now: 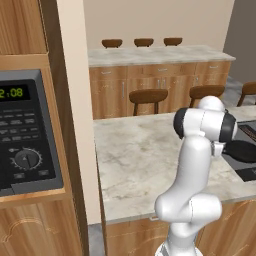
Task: Place both pans onto different burners. Then place the lemon and the shrimp on different pans.
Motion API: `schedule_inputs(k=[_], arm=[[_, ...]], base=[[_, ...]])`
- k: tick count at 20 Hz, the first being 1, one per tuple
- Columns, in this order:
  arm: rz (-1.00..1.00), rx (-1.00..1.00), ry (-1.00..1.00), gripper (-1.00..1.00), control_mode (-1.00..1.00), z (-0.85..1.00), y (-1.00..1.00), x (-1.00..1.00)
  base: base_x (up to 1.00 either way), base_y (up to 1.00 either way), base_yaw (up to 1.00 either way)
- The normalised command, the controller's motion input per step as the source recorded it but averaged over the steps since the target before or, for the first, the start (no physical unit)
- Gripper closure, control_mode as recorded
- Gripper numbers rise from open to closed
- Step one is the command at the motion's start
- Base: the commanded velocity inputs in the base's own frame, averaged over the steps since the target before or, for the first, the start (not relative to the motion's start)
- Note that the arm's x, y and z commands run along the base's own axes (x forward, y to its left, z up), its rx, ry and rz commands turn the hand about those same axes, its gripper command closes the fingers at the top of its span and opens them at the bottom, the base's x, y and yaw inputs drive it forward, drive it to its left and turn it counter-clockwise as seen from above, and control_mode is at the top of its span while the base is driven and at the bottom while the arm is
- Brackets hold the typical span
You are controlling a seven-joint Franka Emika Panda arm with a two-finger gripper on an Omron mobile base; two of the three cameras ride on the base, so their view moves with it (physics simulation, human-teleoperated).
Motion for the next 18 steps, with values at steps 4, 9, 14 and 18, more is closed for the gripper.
schedule_inputs(k=[4, 9, 14, 18], arm=[[-0.02, 0.0, 0.0, 1.0, -1.0, 0.0, -0.21, 0.4], [0.0, 0.0, 0.01, 1.0, -1.0, 0.0, -0.09, 0.02], [0.0, 0.0, 0.0, 1.0, -1.0, 0.0, 0.0, 0.0], [0.0, 0.0, 0.0, -1.0, -1.0, 0.0, 0.0, 0.0]], base=[[0.0, 0.0, 0.0], [0.0, 0.0, 0.0], [0.0, 0.0, 0.0], [0.0, 0.0, 0.0]])
